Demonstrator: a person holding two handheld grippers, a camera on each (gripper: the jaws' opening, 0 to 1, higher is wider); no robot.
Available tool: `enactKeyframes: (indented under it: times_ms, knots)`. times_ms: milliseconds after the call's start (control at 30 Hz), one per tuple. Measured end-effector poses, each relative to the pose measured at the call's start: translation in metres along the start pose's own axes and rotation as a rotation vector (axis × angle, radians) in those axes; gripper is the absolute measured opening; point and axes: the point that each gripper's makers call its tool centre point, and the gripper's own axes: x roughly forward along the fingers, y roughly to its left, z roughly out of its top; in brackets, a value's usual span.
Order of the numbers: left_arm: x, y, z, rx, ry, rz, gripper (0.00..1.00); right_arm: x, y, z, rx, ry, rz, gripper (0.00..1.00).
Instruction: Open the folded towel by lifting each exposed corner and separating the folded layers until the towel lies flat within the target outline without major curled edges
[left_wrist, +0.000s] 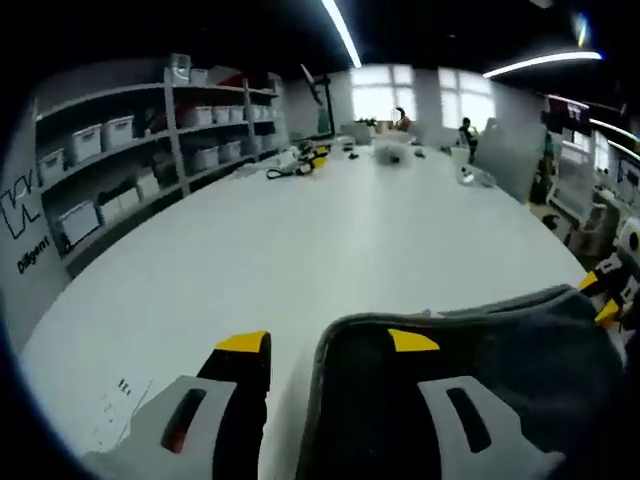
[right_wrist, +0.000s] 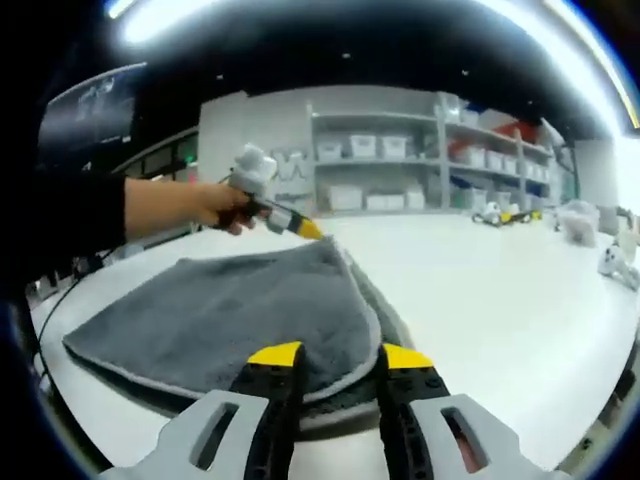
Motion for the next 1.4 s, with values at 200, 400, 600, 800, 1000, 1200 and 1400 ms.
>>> enactKeyframes:
  times_ms: [200,400,600,800,1000,1200,1400]
  knots:
    - [0.016,-0.004,-0.005,-0.012,0.02,-0.063,0.3,0.007,-0.002,-0.001,0.023,0.014,-0.004,0.16]
    - [0.016,-0.003,-0.008,-0.006,0.03,-0.08,0.08,0.01,-0.001,-0.001,0.041,0.016,0.002,0.09]
    - [0.015,0.003,-0.008,0.007,0.04,-0.068,0.06,0.007,-0.003,0.0,0.049,0.006,-0.01,0.11]
    - [0.018,-0.001,-0.009,0.018,0.035,-0.069,0.22,-0.003,-0.004,0.011,-0.024,-0.032,-0.049,0.14]
    - [0.019,-0.003,-0.01,0.037,0.056,-0.058,0.05,0.001,-0.005,0.003,0.012,-0.003,-0.023,0.1]
    - [0.013,0.0,-0.003,0.023,0.037,-0.055,0.02,-0.004,-0.003,0.014,0.027,-0.045,-0.012,0.04]
    - [0.01,-0.001,0.0,0.03,0.023,-0.063,0.01,-0.005,0.0,0.02,0.017,-0.075,-0.004,0.02]
